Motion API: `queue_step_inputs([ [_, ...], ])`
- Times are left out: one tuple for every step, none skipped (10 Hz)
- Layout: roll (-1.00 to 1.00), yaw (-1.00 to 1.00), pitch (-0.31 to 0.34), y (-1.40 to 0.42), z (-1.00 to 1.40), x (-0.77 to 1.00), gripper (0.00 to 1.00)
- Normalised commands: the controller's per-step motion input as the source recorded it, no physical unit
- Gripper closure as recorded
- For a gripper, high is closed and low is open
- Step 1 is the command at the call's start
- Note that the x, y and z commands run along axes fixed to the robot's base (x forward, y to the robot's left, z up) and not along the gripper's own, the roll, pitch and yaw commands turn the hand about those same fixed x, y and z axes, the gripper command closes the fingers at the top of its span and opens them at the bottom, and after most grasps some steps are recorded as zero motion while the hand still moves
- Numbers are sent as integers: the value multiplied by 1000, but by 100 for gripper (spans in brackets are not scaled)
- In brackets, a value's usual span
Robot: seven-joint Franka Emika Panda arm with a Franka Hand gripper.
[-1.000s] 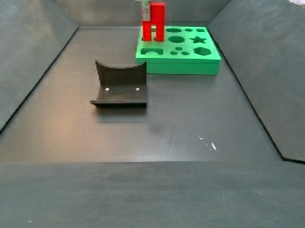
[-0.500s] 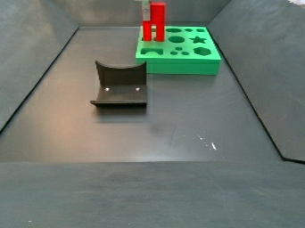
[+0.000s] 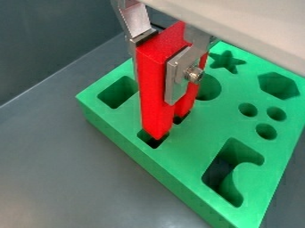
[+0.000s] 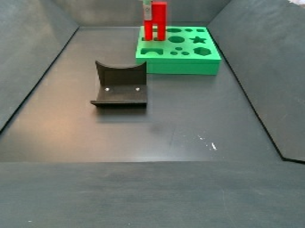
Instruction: Insert the double-square object.
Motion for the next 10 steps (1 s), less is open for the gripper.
queue_step_inputs([
  [119,300,0,60,-531,394,100],
  [33,0,0,111,-534,517,100],
  [0,-203,-10,80,-451,269,100],
  [6,-151,-27,117,-377,31,100],
  [64,-69,-41,86,-474,0,100],
  [81,-74,-97,77,-526,0,100],
  [59,0,-84,114,-434,0,100],
  [0,-9,-117,14,-111,-169,100],
  [-7,0,-71,0,0,-31,100],
  [0,0,0,0,0,0,100],
])
